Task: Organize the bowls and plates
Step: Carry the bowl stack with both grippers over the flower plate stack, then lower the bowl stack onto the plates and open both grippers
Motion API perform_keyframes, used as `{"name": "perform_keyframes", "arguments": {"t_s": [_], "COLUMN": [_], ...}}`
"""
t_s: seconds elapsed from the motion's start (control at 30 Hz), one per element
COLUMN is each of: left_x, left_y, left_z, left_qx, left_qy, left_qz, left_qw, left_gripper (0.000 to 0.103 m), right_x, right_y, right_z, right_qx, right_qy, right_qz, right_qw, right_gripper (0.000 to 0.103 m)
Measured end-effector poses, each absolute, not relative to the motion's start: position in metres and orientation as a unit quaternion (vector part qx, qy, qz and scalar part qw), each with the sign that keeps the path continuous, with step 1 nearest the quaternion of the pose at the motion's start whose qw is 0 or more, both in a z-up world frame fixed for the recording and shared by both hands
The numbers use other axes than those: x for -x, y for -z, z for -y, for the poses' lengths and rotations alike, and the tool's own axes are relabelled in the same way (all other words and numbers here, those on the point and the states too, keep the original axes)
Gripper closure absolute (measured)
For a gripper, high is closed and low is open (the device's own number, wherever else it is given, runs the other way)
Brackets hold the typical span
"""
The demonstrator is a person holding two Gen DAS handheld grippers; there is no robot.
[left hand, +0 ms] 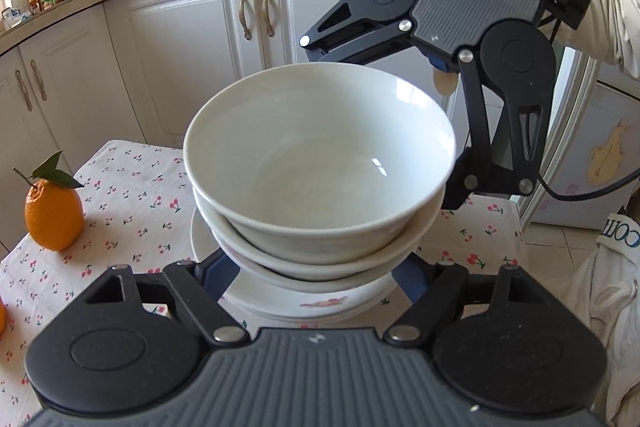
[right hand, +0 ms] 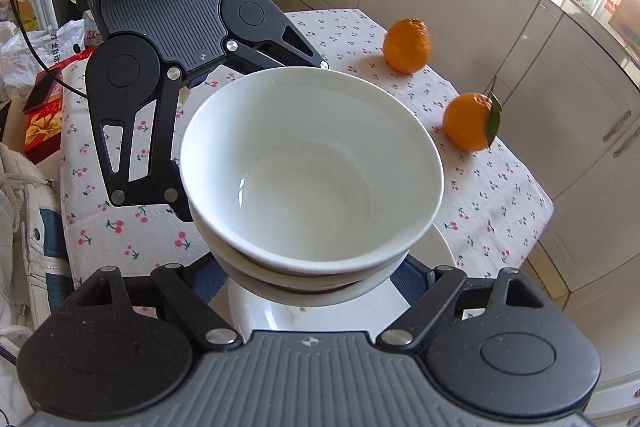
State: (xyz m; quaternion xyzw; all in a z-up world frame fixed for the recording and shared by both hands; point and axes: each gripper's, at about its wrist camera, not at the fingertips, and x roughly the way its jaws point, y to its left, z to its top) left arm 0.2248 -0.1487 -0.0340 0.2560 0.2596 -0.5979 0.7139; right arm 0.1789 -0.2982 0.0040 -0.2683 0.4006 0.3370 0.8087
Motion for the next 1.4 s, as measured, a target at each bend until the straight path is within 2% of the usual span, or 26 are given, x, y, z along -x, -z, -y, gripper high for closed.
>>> {"name": "perform_keyframes", "arguments": {"t_s": [0.53, 1.03, 1.1, 1.13, 1.4], "left_x": [-0.245, -0.247, -0.244, -0.244, -0.223], "left_y": [0.057, 0.062, 0.060, 0.059, 0.044], "left_z": [0.180, 0.182, 0.180, 0.179, 0.159], "left_qx": [-0.262, -0.264, -0.264, -0.262, -0.241], "left_qy": [0.598, 0.594, 0.587, 0.581, 0.550], "left_qz": [-0.283, -0.279, -0.271, -0.270, -0.236], "left_qw": [0.703, 0.707, 0.716, 0.722, 0.764], "left_gripper": [0.022, 0.022, 0.017, 0.011, 0.003], "right_x": [-0.195, -0.198, -0.197, -0.195, -0.178], "right_y": [0.032, 0.036, 0.037, 0.036, 0.025], "right_z": [0.341, 0.344, 0.344, 0.343, 0.339], "right_qx": [0.218, 0.206, 0.208, 0.210, 0.212], "right_qy": [-0.329, -0.319, -0.315, -0.313, -0.270], "right_qz": [-0.427, -0.435, -0.433, -0.428, -0.423], "right_qw": [0.813, 0.817, 0.819, 0.821, 0.839], "right_gripper": [0.014, 0.013, 0.011, 0.009, 0.000]}}
